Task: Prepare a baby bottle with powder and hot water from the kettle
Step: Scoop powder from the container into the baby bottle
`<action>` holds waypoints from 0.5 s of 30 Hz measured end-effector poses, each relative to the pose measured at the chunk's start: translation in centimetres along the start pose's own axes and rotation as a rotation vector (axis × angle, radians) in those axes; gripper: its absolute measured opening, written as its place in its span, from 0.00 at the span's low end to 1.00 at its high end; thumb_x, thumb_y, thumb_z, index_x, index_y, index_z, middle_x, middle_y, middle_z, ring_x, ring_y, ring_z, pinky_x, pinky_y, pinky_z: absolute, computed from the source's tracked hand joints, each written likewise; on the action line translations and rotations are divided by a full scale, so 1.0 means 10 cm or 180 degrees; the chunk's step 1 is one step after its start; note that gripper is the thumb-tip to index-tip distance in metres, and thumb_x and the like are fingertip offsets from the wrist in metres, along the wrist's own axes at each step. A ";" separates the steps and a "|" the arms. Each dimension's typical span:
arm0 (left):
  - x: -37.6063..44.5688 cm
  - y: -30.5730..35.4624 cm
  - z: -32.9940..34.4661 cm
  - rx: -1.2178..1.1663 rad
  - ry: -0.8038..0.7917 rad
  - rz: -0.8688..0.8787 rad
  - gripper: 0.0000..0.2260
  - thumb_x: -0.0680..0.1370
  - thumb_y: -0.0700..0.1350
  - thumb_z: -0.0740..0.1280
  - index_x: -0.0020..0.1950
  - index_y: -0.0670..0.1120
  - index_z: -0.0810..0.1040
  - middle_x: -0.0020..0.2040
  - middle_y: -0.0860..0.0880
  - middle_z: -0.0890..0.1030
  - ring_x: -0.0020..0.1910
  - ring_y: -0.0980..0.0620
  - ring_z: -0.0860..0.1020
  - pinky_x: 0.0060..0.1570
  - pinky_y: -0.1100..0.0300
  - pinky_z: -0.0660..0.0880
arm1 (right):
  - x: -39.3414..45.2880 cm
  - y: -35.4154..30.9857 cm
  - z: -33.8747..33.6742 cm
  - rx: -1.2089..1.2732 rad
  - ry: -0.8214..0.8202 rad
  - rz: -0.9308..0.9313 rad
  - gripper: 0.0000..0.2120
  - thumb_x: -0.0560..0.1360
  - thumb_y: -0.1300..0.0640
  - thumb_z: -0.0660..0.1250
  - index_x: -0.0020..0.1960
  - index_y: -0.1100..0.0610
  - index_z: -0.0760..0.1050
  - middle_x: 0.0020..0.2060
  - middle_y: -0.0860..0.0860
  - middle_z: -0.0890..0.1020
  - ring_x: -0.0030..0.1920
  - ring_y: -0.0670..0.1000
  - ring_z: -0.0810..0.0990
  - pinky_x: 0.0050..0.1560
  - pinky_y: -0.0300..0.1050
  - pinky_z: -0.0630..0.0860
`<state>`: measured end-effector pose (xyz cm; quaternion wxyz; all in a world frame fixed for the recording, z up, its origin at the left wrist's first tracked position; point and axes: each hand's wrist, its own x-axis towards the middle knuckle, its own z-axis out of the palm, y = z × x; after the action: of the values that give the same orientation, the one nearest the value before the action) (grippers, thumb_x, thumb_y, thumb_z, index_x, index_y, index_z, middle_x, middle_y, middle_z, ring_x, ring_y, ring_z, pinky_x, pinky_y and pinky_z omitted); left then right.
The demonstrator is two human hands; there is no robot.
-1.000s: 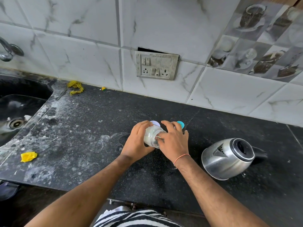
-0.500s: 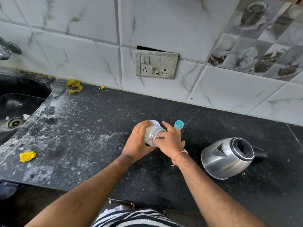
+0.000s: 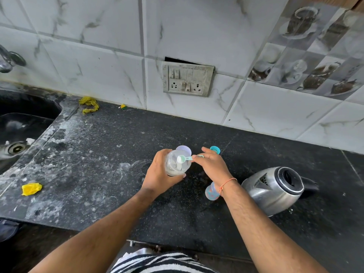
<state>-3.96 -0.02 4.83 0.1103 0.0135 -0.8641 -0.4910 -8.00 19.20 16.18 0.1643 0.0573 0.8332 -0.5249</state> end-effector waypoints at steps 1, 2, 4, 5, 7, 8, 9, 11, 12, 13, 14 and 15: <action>-0.02 -0.02 0.00 -0.0039 -0.0016 -0.0056 0.41 0.67 0.56 0.87 0.74 0.56 0.69 0.69 0.59 0.76 0.67 0.59 0.76 0.63 0.60 0.76 | -0.02 0.00 -0.04 0.0039 0.0018 0.0005 0.06 0.81 0.51 0.74 0.50 0.48 0.90 0.80 0.44 0.72 0.78 0.48 0.70 0.71 0.45 0.65; -0.04 -0.02 -0.01 -0.0068 -0.0032 -0.0105 0.41 0.67 0.58 0.87 0.74 0.57 0.69 0.69 0.60 0.77 0.67 0.59 0.77 0.63 0.60 0.76 | -0.04 0.01 -0.07 0.0076 0.0038 0.0015 0.07 0.81 0.51 0.73 0.50 0.49 0.90 0.79 0.44 0.73 0.76 0.46 0.71 0.69 0.44 0.64; -0.08 -0.03 0.00 -0.0096 -0.0069 -0.0205 0.40 0.67 0.59 0.87 0.73 0.60 0.70 0.67 0.64 0.78 0.66 0.62 0.78 0.61 0.63 0.76 | -0.09 0.03 -0.14 0.0158 0.0067 0.0067 0.06 0.82 0.52 0.73 0.50 0.48 0.89 0.77 0.43 0.75 0.71 0.43 0.71 0.68 0.43 0.63; -0.10 -0.02 0.00 -0.0100 -0.0087 -0.0258 0.40 0.67 0.60 0.87 0.73 0.61 0.70 0.67 0.65 0.78 0.65 0.64 0.77 0.60 0.66 0.74 | -0.12 0.04 -0.17 0.0219 0.0088 0.0092 0.06 0.82 0.52 0.73 0.49 0.47 0.88 0.75 0.43 0.76 0.69 0.43 0.71 0.68 0.42 0.64; -0.15 -0.03 0.02 -0.0092 -0.0128 -0.0347 0.40 0.67 0.61 0.87 0.72 0.63 0.68 0.66 0.67 0.78 0.65 0.68 0.76 0.58 0.69 0.71 | -0.17 0.07 -0.24 0.0365 0.0150 0.0094 0.08 0.82 0.54 0.74 0.46 0.43 0.85 0.71 0.44 0.79 0.68 0.44 0.74 0.69 0.42 0.67; -0.18 -0.03 0.04 -0.0085 -0.0166 -0.0380 0.40 0.67 0.61 0.86 0.72 0.64 0.68 0.65 0.68 0.78 0.64 0.68 0.76 0.59 0.69 0.71 | -0.19 0.11 -0.28 0.0460 0.0224 0.0107 0.08 0.81 0.55 0.74 0.46 0.43 0.85 0.69 0.45 0.81 0.67 0.45 0.76 0.68 0.42 0.69; -0.20 -0.05 0.07 -0.0068 -0.0206 -0.0407 0.40 0.67 0.62 0.86 0.72 0.65 0.67 0.65 0.69 0.77 0.64 0.67 0.76 0.62 0.65 0.73 | -0.20 0.14 -0.33 0.0535 0.0333 0.0128 0.06 0.81 0.55 0.74 0.48 0.44 0.85 0.67 0.46 0.83 0.66 0.46 0.79 0.65 0.42 0.72; -0.24 -0.11 0.12 0.0004 -0.0278 -0.0453 0.40 0.67 0.64 0.85 0.73 0.65 0.67 0.65 0.71 0.76 0.63 0.67 0.74 0.68 0.53 0.75 | -0.24 0.23 -0.43 0.0620 0.0535 0.0161 0.04 0.81 0.55 0.74 0.50 0.49 0.88 0.59 0.45 0.86 0.63 0.48 0.82 0.57 0.40 0.75; -0.25 -0.15 0.15 0.0045 -0.0313 -0.0474 0.40 0.67 0.64 0.84 0.72 0.65 0.66 0.64 0.72 0.75 0.61 0.68 0.72 0.71 0.48 0.74 | -0.25 0.29 -0.47 0.0662 0.0614 0.0157 0.06 0.81 0.55 0.74 0.48 0.49 0.89 0.54 0.45 0.88 0.62 0.48 0.83 0.56 0.40 0.76; -0.27 -0.19 0.17 0.0081 -0.0341 -0.0489 0.40 0.68 0.64 0.84 0.73 0.64 0.66 0.64 0.72 0.74 0.61 0.68 0.71 0.73 0.44 0.72 | -0.27 0.34 -0.52 0.0707 0.0686 0.0168 0.08 0.81 0.56 0.74 0.45 0.50 0.90 0.51 0.46 0.89 0.61 0.49 0.84 0.59 0.44 0.78; -0.29 -0.22 0.19 0.0106 -0.0358 -0.0496 0.40 0.68 0.65 0.84 0.73 0.64 0.67 0.65 0.71 0.75 0.61 0.68 0.71 0.76 0.41 0.70 | -0.29 0.40 -0.58 0.0748 0.0735 0.0197 0.10 0.81 0.56 0.74 0.42 0.49 0.90 0.49 0.48 0.90 0.60 0.50 0.85 0.63 0.49 0.80; -0.32 -0.26 0.20 0.0126 -0.0357 -0.0497 0.40 0.68 0.65 0.83 0.73 0.63 0.67 0.65 0.69 0.76 0.63 0.66 0.72 0.78 0.39 0.67 | -0.31 0.45 -0.62 0.0799 0.0764 0.0232 0.11 0.81 0.56 0.74 0.42 0.49 0.90 0.49 0.50 0.90 0.59 0.52 0.85 0.65 0.54 0.81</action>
<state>-1.51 0.78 1.05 0.0229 0.0555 -0.8747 -0.4809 -5.18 26.99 15.84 0.0741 0.1697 0.7721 -0.6079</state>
